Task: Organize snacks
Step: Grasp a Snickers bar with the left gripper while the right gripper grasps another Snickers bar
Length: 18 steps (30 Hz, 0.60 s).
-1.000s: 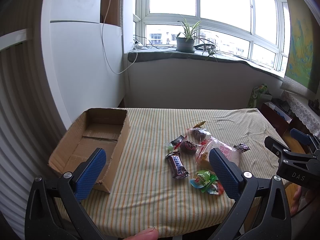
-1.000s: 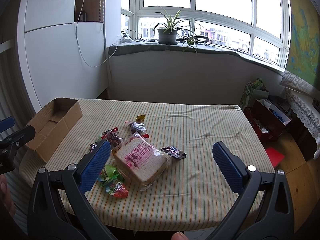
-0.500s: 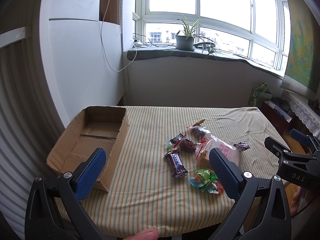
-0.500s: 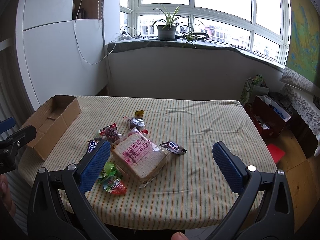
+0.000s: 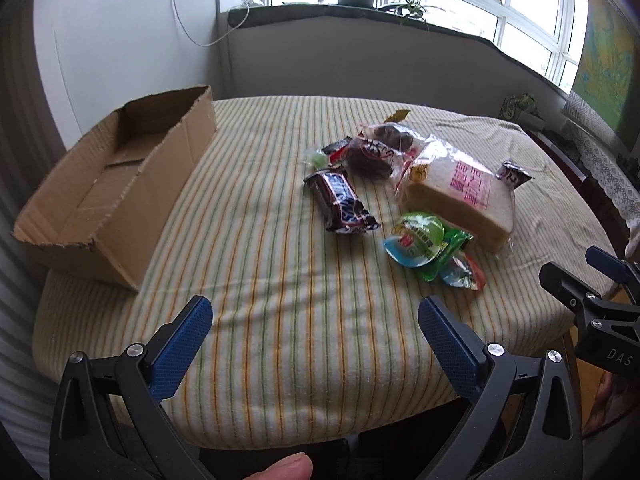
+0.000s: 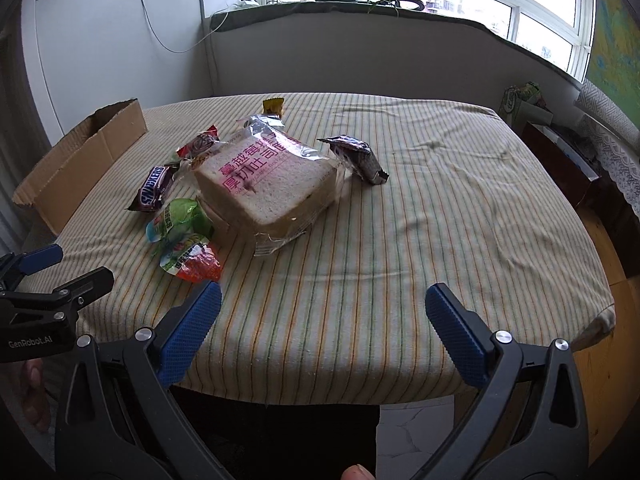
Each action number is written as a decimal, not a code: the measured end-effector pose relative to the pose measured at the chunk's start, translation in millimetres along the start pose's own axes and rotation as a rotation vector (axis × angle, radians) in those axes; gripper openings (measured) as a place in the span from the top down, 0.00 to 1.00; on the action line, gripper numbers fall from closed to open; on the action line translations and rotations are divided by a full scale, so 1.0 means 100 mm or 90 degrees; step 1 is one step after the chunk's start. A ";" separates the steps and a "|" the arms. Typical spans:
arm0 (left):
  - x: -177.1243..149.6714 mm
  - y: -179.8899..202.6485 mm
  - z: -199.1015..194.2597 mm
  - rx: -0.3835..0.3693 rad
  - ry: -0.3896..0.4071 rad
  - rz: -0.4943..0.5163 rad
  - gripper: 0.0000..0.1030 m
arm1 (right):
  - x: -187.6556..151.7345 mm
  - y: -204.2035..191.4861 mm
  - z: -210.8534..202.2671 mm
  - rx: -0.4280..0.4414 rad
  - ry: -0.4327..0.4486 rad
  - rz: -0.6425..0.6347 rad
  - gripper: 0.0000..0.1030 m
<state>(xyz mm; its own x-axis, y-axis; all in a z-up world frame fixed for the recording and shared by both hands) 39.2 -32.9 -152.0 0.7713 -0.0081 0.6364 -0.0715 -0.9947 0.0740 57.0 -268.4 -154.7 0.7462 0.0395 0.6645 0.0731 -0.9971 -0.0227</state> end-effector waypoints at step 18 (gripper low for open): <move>0.48 -0.13 0.32 -0.070 -0.012 -0.062 0.01 | 0.48 0.44 0.42 -0.017 -0.009 -0.009 0.00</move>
Point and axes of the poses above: each gripper's, at about its wrist camera, not at the fingertips, and z roughly the way its jaws point, y to its right, x to its top, the point moved 4 cm from there along z, roughly the way its jaws point, and after that the axes turned 2 degrees about -x, right-handed, at the moved point
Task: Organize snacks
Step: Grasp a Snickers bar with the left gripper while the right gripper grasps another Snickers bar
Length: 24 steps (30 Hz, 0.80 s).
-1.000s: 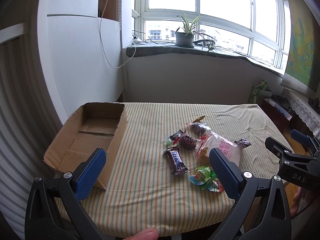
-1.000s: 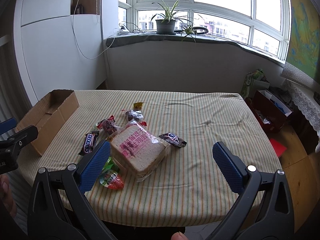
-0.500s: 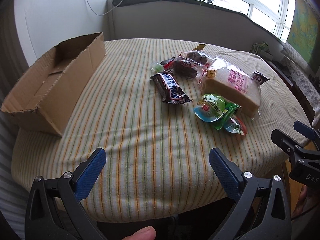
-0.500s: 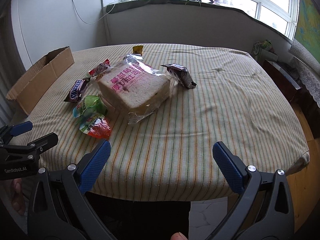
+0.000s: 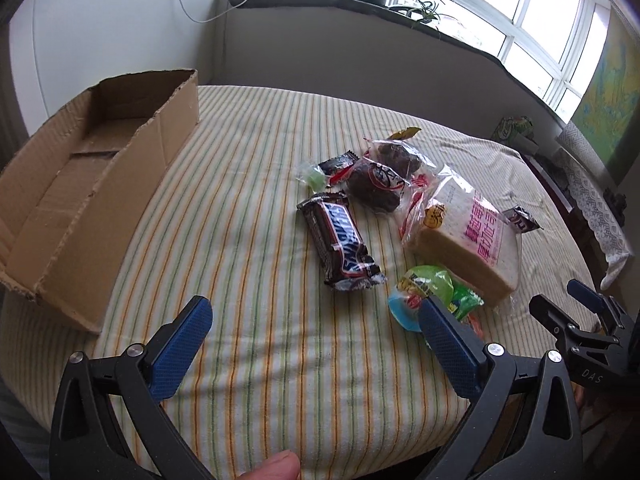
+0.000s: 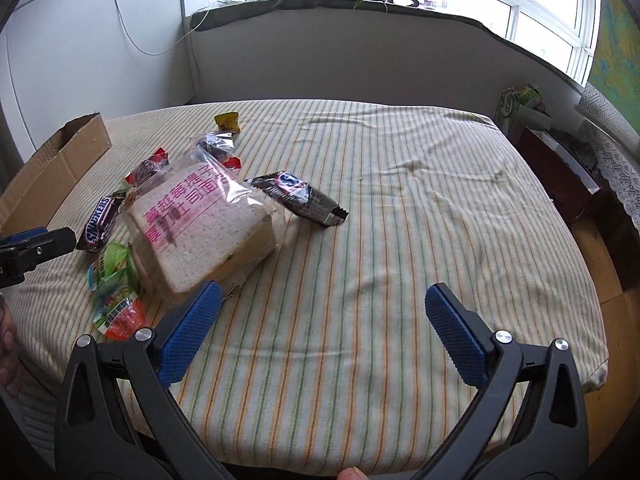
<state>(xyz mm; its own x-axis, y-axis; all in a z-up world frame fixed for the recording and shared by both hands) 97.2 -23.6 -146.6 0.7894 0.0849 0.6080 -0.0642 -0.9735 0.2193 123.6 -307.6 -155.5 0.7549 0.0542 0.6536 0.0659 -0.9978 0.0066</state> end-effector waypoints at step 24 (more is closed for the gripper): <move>0.36 0.17 0.60 -0.023 -0.050 0.021 0.20 | 0.47 0.05 0.73 0.063 -0.039 -0.234 0.25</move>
Point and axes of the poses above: each gripper's, at about its wrist camera, not at the fingertips, and z roughly the way its jaws point, y to its right, x to its top, the point moved 4 cm from there along z, roughly the way its jaws point, and after that the axes turned 2 degrees about -x, right-handed, at the moved point
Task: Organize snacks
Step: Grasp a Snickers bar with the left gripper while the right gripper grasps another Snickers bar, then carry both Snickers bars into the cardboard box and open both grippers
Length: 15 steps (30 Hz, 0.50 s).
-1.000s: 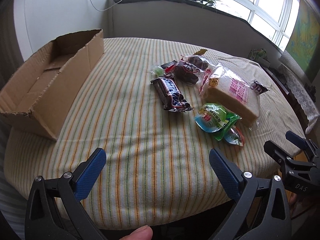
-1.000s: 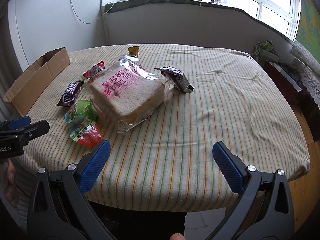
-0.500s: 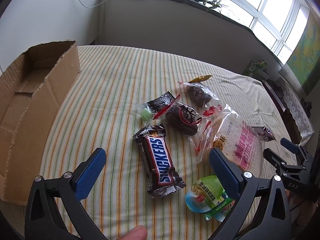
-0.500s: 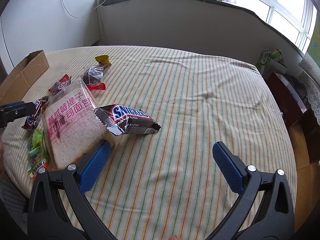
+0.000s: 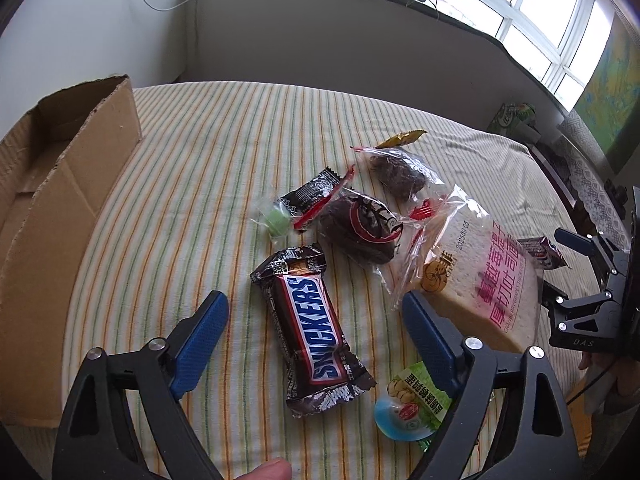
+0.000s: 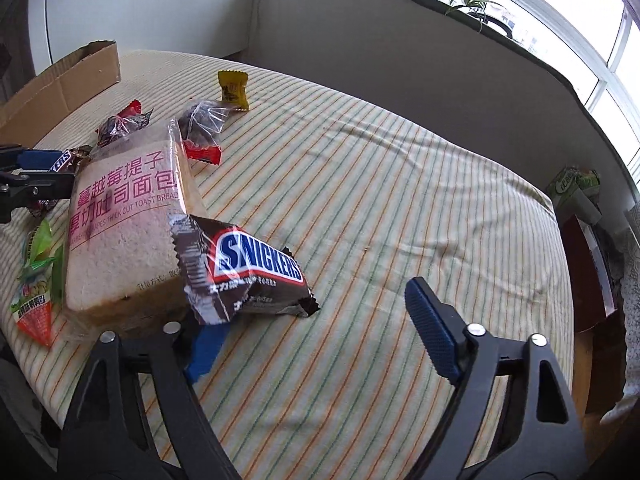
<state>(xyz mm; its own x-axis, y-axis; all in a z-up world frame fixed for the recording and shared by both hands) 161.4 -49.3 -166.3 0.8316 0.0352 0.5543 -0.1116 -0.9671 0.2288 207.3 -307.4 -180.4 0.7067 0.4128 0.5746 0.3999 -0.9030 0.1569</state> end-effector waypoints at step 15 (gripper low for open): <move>-0.05 -0.12 -0.05 0.002 0.004 0.021 0.73 | 0.00 -0.11 -0.10 0.038 0.029 0.042 0.78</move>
Point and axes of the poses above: each gripper's, at about its wrist camera, not at the fingertips, and z roughly the way its jaws point, y to its right, x to its top, the point moved 4 cm from there along z, roughly the way its jaws point, and after that the axes turned 2 degrees about -x, right-handed, at the moved point
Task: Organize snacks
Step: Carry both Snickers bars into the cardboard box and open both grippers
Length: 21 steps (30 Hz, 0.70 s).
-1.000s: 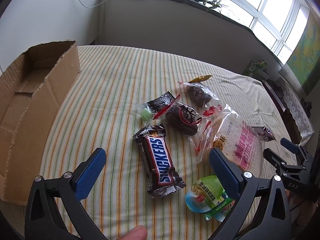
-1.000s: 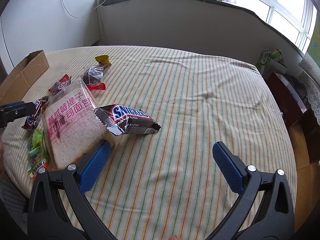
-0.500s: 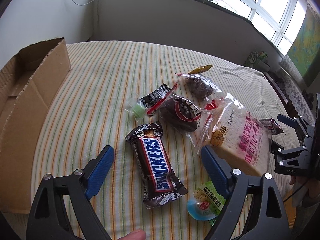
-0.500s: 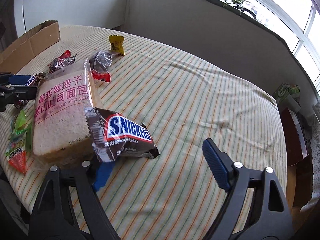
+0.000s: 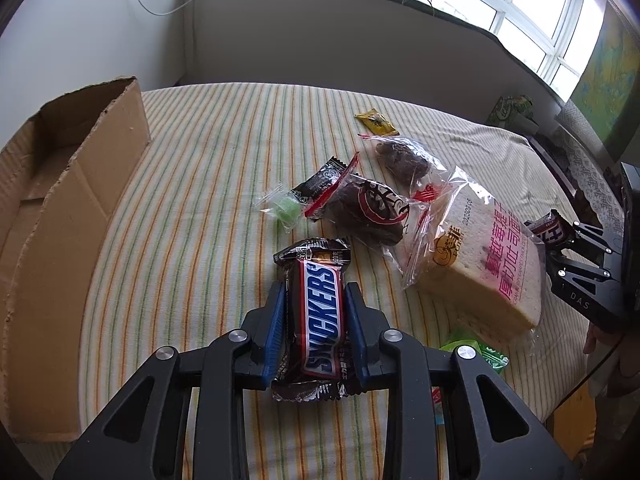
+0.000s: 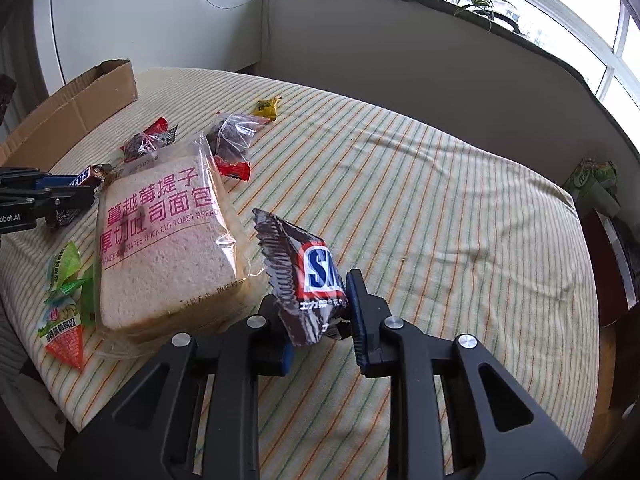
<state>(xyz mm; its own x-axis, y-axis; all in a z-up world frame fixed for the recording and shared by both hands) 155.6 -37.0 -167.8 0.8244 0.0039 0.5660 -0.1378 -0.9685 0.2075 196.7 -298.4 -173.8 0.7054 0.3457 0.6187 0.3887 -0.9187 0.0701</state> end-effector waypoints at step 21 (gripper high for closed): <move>0.40 0.05 -1.12 -0.008 0.209 0.031 0.73 | 0.43 -0.11 -1.14 -0.034 0.178 0.130 0.78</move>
<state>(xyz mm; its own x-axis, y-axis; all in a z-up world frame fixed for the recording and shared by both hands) 126.5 -13.9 -54.7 0.5957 0.0402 0.8022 -0.1809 -0.9664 0.1828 154.9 -295.0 -59.0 0.5729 0.0949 0.8141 0.2199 -0.9746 -0.0412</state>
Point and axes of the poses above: each gripper's, at about its wrist camera, not at the fingertips, and z roughly the way its jaws point, y to its right, x to its top, the point moved 4 cm from there along z, roughly the way its jaws point, and after that the axes turned 2 degrees about -x, right-handed, at the moved point
